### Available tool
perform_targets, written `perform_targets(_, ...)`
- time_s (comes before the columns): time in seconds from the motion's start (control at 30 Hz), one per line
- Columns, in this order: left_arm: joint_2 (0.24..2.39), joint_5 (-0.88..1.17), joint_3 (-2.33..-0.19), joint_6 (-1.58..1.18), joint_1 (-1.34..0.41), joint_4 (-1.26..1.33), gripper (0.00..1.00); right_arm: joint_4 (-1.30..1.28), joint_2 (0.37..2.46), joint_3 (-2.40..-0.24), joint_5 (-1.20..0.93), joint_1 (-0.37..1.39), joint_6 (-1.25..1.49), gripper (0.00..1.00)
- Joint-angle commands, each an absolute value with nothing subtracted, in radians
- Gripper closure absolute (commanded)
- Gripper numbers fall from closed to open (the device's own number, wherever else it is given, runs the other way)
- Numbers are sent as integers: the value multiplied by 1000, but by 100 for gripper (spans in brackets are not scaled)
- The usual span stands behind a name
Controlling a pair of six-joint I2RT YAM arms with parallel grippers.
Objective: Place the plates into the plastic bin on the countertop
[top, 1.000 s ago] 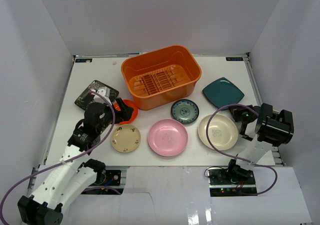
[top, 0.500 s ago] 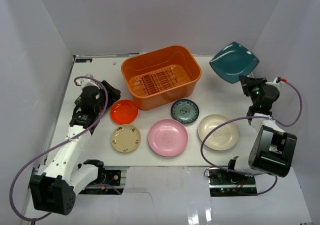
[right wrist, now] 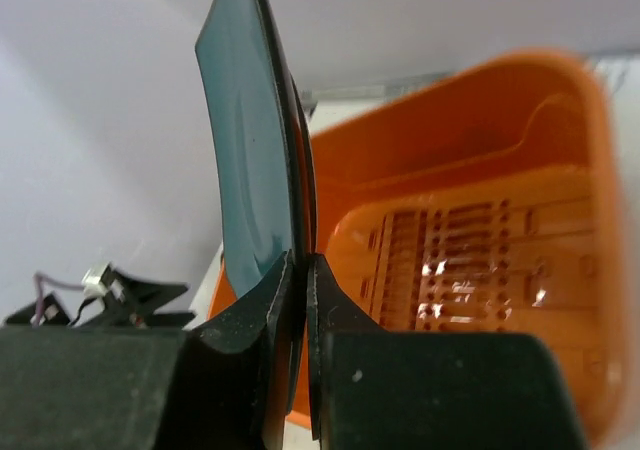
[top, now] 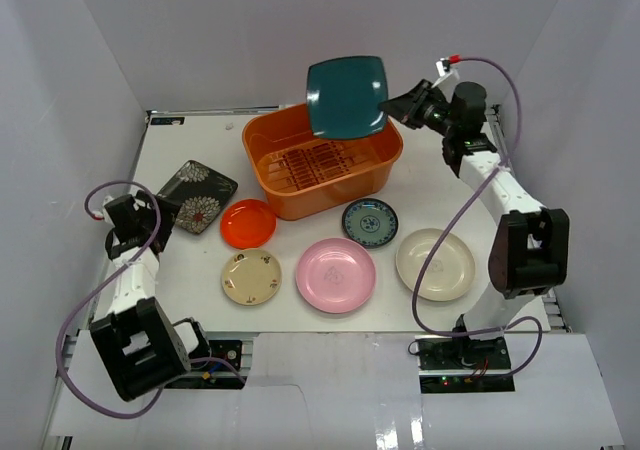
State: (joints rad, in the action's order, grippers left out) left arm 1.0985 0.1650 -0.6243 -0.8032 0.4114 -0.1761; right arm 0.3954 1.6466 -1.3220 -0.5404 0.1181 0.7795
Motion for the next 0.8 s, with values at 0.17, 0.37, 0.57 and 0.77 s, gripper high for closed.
perform_targets(0.17,1279,299,-574,-867,512,-28,9,180,1816,-1542,-554,259,606,92)
perform_targets(0.37,1471,330,-609,-902,511,50,8,103,1954,-1626,-514,319,582,92)
perform_targets(0.57,1609,344,-669,-905,511,86,10,35,2005,-1654,-440,344,540,83)
perform_targets(0.77,1695,339,-704,-916,511,115,18,63,1979,-1580,-417,345,531,34)
